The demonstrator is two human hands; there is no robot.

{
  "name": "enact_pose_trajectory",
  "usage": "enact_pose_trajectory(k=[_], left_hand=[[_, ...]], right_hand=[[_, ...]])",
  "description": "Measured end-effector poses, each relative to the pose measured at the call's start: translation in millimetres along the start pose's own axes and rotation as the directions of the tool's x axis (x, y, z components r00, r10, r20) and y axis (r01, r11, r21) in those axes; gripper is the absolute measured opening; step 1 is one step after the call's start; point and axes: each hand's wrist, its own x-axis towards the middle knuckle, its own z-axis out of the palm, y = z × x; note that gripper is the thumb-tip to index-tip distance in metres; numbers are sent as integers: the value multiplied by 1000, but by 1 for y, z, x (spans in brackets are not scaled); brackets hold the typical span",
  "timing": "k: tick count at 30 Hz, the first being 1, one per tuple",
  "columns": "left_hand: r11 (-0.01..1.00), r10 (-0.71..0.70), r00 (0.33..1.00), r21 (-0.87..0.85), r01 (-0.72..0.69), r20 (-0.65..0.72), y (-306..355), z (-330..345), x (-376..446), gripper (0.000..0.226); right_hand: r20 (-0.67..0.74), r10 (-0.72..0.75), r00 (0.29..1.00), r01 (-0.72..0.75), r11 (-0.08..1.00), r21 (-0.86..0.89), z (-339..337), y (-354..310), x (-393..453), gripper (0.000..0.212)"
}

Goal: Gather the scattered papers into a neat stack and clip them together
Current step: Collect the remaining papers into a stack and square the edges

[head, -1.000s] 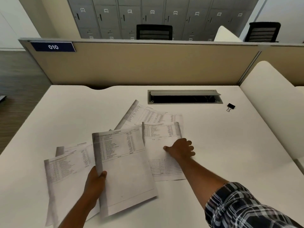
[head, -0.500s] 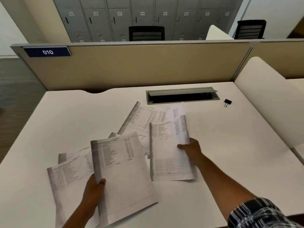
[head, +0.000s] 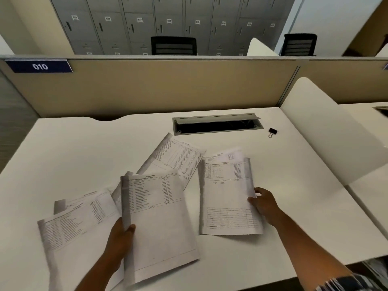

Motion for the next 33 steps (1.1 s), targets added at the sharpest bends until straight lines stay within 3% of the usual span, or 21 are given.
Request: enact_pose_trajectory(k=[5,10,18,24,29,33], left_hand=[[1000,11,1000,-2,-11,17,7,17,-6,40],[999,35,999,-30,-34,38,20,40,-18,42],[985,5,999,-171,3,42,47,98,-43,39],[966,38,997,-253,-53,-64,67,139,-64,25],[972,78,989,-211,-103,-125,75,158,-71,49],[969,176,977,-153,-193,-122,78,171,-77,40]], right_hand=[[-133,-22,991,38,992,123,-25,11,2,27],[11,-57,998,52,955,291,-38,15,-6,32],[388,-145,910,116,988,98,3,16,-28,30],[340,-193,920,214,977,-25,18,13,-36,20],[373,-190,908,250,961,-117,13,-2,-31,30],[425,-217,879,200,976,85,0,-24,-23,41]])
